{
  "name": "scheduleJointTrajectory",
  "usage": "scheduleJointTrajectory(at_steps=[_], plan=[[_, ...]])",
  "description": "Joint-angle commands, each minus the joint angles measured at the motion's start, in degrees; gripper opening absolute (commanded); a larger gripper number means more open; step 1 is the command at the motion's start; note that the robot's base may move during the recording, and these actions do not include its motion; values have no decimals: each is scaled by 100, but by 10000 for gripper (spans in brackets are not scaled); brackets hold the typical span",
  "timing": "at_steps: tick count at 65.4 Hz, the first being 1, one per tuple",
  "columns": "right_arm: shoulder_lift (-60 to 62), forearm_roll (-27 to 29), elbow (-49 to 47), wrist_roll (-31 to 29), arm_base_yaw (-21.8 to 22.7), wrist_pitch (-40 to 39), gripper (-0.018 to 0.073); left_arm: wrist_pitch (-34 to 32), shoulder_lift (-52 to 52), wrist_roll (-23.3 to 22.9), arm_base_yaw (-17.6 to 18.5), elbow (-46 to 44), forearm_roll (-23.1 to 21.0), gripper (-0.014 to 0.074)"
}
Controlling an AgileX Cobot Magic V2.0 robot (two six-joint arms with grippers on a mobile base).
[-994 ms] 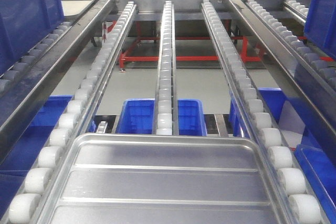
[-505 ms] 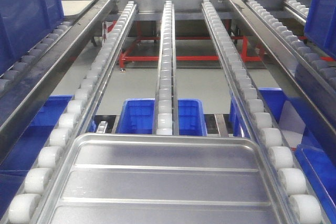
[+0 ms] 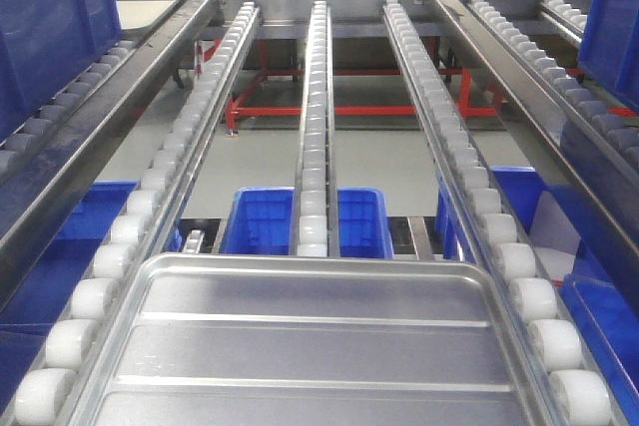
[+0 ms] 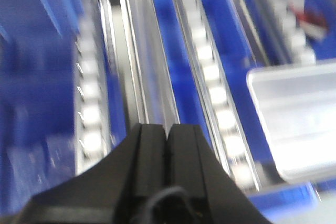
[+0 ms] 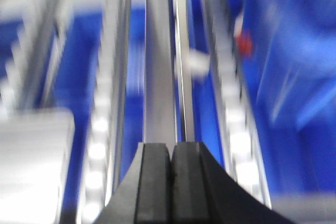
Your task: Grab silver tray and stack on right shelf
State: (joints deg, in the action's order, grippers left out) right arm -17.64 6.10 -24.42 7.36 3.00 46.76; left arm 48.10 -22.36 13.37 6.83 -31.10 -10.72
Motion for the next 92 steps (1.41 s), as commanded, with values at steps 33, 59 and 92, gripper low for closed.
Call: scheduleJointTrajectory(at_steps=[33, 59, 92], plan=[[-1658, 458, -208, -199, -72, -342, 60, -1030, -2679, 64, 211, -232, -1960, -92], [-2638, 149, -241, 17, -448, -1122, 78, -1928, -3315, -2958, 2138, -232, 584, -92], [-4108, 149, -1902, 180, -1017, -1235, 78, -410, -4656, -5331, 4038, -1741, 2647, -92]])
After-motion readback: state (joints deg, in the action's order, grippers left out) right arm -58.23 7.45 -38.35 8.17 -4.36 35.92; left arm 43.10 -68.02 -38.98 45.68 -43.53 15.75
